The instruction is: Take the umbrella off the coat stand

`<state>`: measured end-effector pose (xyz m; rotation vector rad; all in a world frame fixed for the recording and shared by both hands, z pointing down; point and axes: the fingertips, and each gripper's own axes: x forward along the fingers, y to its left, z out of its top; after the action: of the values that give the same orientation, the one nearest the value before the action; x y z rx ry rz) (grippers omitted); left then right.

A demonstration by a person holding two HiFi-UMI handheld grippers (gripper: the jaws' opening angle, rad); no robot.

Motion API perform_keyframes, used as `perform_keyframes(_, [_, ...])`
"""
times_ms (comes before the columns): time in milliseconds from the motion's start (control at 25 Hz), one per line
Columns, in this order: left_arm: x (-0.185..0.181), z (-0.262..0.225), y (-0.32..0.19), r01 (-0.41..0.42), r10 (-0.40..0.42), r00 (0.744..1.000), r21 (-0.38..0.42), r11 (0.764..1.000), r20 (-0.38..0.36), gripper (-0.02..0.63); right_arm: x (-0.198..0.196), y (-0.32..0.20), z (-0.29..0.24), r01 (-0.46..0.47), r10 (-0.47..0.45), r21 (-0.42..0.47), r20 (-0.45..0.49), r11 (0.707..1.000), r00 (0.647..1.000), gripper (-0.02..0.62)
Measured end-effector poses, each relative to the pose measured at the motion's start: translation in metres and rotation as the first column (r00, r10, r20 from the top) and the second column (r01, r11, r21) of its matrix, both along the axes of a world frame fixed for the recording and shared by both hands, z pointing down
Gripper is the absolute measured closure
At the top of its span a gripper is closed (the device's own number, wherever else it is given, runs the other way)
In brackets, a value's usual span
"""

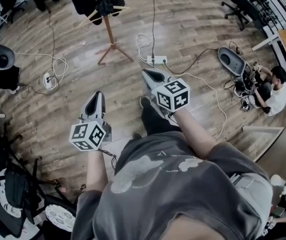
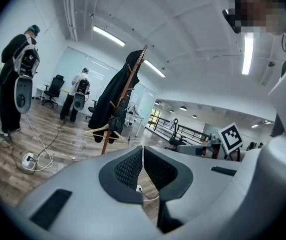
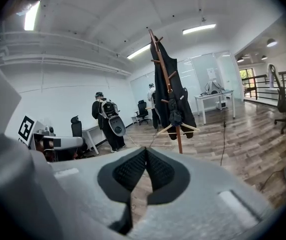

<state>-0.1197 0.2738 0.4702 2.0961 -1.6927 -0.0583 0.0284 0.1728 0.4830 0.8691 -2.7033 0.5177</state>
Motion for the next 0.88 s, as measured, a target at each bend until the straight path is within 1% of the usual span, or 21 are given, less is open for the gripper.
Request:
perform_keyframes(320, [-0.013,-0.008,-0.095,0.046,-0.046,0.999,0.001,0.999,0.028,0.598,-0.018,-0.107,-0.006,0.028,-0.028,0.0,0.046,1.0,0.999,0.597])
perform_keyframes(520, [-0.011,-0.017,-0.154,0.057,-0.057,0.998,0.0,0.998,0.036,0.598,-0.019,-0.173,-0.016,0.032,-0.032,0.001,0.069,0.999,0.997,0.597])
perform_keyframes(880, [-0.005,-0.02,-0.217,0.088,-0.086,0.994,-0.017,0.996,0.063,0.598,-0.015,-0.241,-0.013,0.075,-0.073,-0.015,0.087,0.997,0.994,0.597])
